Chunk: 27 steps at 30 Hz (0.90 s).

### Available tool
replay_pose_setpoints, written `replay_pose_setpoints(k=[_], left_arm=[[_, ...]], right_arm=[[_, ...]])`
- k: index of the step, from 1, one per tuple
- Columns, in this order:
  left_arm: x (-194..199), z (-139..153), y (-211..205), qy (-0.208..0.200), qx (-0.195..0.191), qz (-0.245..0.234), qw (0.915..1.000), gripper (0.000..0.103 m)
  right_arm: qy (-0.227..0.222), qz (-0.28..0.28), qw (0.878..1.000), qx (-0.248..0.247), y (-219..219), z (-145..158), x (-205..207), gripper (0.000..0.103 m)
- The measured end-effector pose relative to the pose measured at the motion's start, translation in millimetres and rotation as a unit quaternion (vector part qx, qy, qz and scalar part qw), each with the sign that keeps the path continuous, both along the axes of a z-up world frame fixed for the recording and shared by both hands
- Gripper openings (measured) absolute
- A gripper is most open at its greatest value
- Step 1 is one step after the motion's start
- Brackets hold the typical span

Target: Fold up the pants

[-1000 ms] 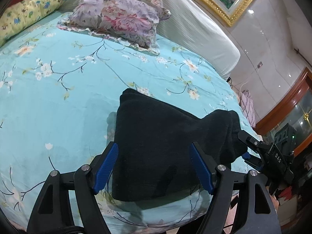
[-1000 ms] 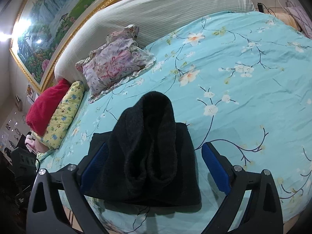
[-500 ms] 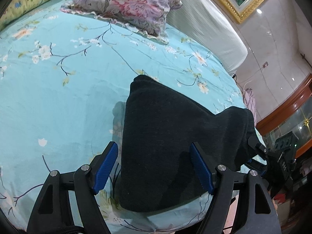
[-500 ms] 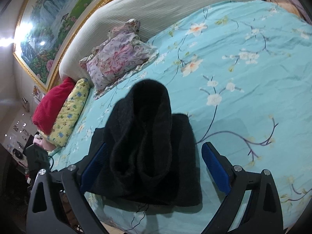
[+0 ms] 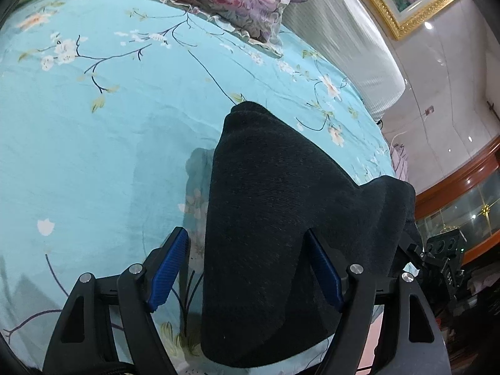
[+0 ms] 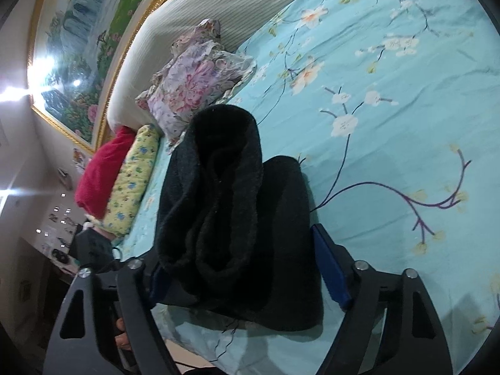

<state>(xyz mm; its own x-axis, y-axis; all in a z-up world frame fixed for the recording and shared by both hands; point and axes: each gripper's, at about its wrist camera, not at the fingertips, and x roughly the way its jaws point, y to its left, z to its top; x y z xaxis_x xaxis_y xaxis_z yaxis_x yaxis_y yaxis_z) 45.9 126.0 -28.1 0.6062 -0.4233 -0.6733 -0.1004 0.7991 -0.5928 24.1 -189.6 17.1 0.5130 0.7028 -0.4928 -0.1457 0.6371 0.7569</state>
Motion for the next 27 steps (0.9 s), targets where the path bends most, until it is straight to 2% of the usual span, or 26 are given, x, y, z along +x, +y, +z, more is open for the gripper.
replay_pose_setpoints(k=[5, 6, 7, 11, 16, 18, 27], left_arm=[[3, -1, -5, -0.002, 0.004, -0.006, 1.0000, 0.076], [4, -1, -8, -0.004, 0.004, -0.009, 0.9999, 0.072], [6, -2, -10, -0.005, 0.002, -0.015, 0.9999, 0.063], [5, -3, -12, -0.005, -0.003, -0.015, 0.9999, 0.057], [2, 1, -8, -0.011, -0.022, -0.015, 0.9996, 0.038], [0, 4, -8, -0.016, -0.026, -0.016, 0.9994, 0.034], [-12, 34, 0, -0.055, 0.001, -0.001, 0.9985, 0.031]], right_arm=[[0.000, 0.003, 1.000, 0.009, -2, -4, -2, 0.070], [-0.001, 0.004, 1.000, 0.008, -2, -4, -2, 0.069], [-0.002, 0.005, 1.000, 0.007, -1, -4, -2, 0.069], [-0.006, 0.008, 1.000, 0.010, -2, -3, -1, 0.064], [-0.019, 0.012, 1.000, 0.006, 3, 1, -4, 0.057], [-0.023, 0.013, 1.000, 0.006, 4, 5, -5, 0.055], [-0.044, 0.027, 0.999, 0.012, 20, 25, -1, 0.052]])
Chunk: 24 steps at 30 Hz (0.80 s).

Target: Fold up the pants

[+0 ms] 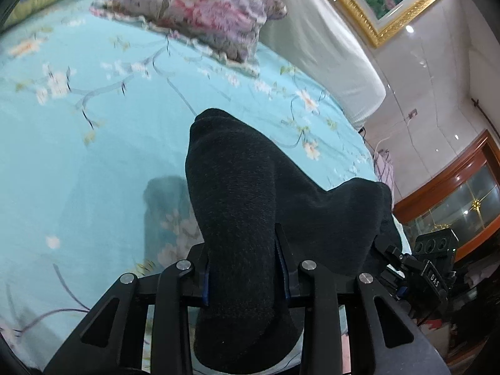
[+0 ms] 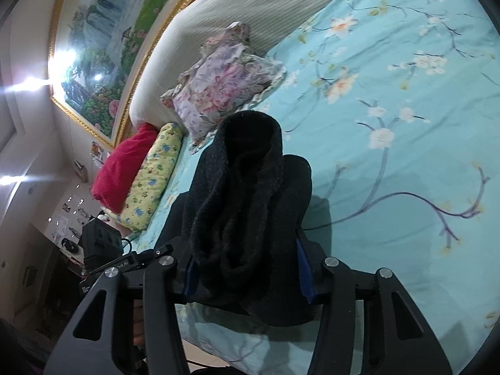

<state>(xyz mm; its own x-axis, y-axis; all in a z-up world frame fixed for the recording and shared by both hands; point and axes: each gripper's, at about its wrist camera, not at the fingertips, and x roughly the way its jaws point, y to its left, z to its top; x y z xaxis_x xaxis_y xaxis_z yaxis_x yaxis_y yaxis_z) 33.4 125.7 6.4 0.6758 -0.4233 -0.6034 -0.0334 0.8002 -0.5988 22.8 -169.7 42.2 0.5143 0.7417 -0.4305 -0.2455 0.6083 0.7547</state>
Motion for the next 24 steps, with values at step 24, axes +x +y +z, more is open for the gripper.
replay_pose_setpoints(k=[24], left_arm=[[25, 46, 98, -0.045, 0.082, 0.109, 0.9897, 0.031]], right_arm=[[-0.042, 0.092, 0.995, -0.001, 123, 32, 103, 0.052]])
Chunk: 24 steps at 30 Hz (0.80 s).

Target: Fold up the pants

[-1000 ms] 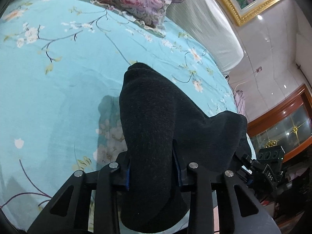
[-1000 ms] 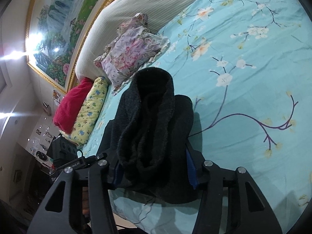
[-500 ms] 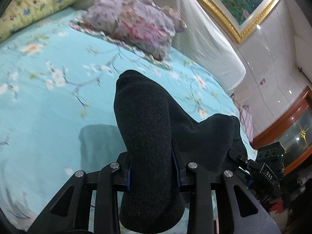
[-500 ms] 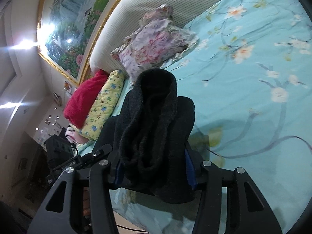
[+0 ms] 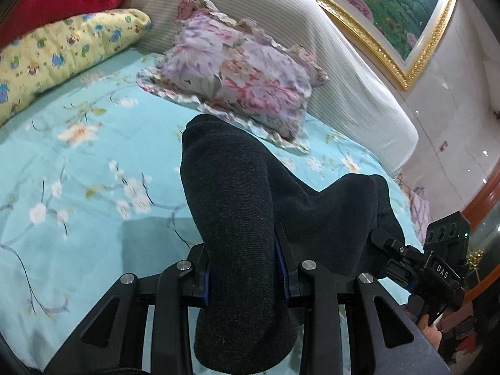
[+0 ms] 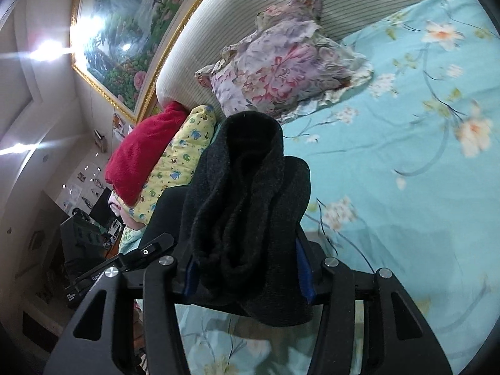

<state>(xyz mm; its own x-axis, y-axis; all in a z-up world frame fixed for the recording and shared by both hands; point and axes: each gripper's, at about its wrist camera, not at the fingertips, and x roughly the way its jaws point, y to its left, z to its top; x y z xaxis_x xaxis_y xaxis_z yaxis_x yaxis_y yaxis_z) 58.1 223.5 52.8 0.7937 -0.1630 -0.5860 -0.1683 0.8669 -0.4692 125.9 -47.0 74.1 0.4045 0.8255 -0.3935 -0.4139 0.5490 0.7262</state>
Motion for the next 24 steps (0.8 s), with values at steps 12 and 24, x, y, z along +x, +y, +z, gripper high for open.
replay_pose_setpoints(k=[12, 24], left_arm=[[39, -10, 31, 0.011, 0.009, 0.032, 0.9994, 0.031], [47, -36, 48, 0.038, 0.000, 0.053, 0.9979, 0.032]], right_arm=[[-0.002, 0.017, 1.000, -0.019, 40, -5, 52, 0.052], [0.020, 0.032, 0.998, -0.042, 63, -26, 72, 0.053]])
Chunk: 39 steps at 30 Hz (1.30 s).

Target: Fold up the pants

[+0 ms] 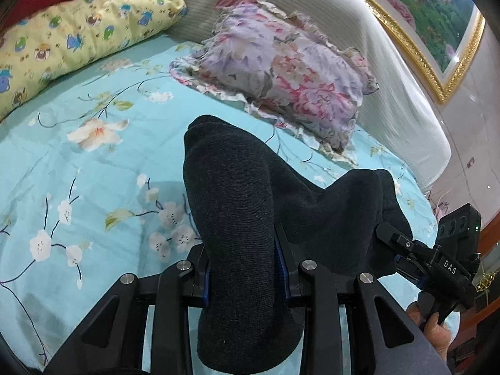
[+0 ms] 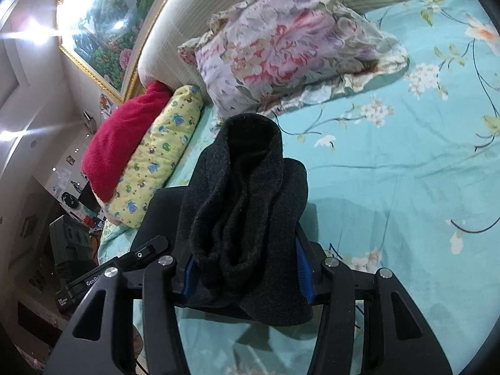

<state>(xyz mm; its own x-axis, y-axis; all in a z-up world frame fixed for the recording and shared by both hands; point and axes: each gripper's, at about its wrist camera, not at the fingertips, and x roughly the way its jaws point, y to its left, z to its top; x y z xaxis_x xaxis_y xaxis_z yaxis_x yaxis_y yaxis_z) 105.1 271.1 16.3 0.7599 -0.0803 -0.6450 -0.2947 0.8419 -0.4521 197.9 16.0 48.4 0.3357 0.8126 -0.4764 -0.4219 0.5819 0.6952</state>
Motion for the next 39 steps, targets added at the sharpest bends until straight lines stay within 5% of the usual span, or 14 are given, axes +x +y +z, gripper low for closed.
replay_pose_setpoints(k=[8, 10, 16, 24, 39], left_arm=[[-1, -8, 2, 0.004, 0.004, -0.003, 1.0000, 0.037], [-1, -11, 3, 0.009, 0.003, -0.002, 1.0000, 0.051], [-5, -21, 4, 0.016, 0.010, 0.007, 0.9998, 0.065], [-7, -30, 10, 0.025, -0.004, 0.007, 0.9997, 0.070], [-47, -7, -10, 0.045, 0.083, 0.012, 0.9954, 0.081]], right_arm=[[0.017, -0.013, 1.000, -0.011, -6, -14, 4, 0.060], [0.017, -0.022, 0.999, -0.022, -9, -18, 5, 0.066], [0.015, -0.040, 0.998, -0.042, -18, -26, 7, 0.078], [0.021, -0.046, 0.997, -0.054, -22, -38, 8, 0.087], [-0.054, -0.078, 0.985, -0.143, -42, 3, -19, 0.088]])
